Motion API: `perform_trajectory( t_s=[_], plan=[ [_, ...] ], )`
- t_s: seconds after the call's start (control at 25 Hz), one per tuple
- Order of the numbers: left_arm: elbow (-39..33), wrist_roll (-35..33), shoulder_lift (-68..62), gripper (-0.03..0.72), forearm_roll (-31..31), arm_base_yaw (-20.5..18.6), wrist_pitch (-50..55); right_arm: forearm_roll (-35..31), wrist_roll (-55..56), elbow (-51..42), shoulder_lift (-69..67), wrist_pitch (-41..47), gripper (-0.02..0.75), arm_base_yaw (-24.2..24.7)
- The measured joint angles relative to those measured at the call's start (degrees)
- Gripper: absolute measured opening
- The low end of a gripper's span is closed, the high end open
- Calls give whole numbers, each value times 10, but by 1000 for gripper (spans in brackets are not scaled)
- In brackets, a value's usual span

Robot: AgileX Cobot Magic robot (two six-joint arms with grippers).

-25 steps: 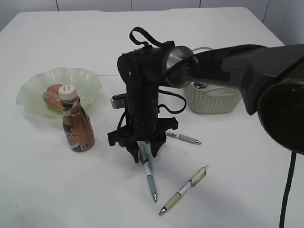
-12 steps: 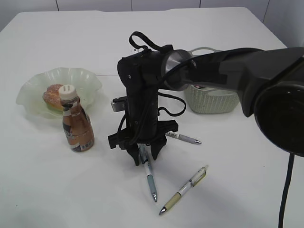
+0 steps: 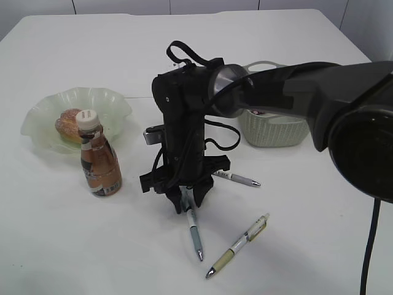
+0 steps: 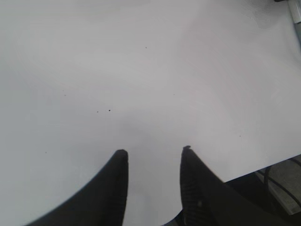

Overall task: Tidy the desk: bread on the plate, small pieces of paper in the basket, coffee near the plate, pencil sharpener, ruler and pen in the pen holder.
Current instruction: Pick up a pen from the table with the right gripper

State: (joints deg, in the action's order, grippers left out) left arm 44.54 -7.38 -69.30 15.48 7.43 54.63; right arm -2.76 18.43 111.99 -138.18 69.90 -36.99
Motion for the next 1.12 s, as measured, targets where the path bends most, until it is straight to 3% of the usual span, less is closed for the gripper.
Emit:
perform_trajectory(
  t_s=[0.16, 0.44, 1.12],
  plan=[
    [0, 0, 0, 277, 0, 0, 0, 0, 0, 0, 0, 0, 213, 0],
    [0, 0, 0, 277, 0, 0, 0, -1, -10, 0, 0, 0, 134, 0],
    [0, 0, 0, 277, 0, 0, 0, -25, -92, 6, 26, 0, 106, 7]
  ],
)
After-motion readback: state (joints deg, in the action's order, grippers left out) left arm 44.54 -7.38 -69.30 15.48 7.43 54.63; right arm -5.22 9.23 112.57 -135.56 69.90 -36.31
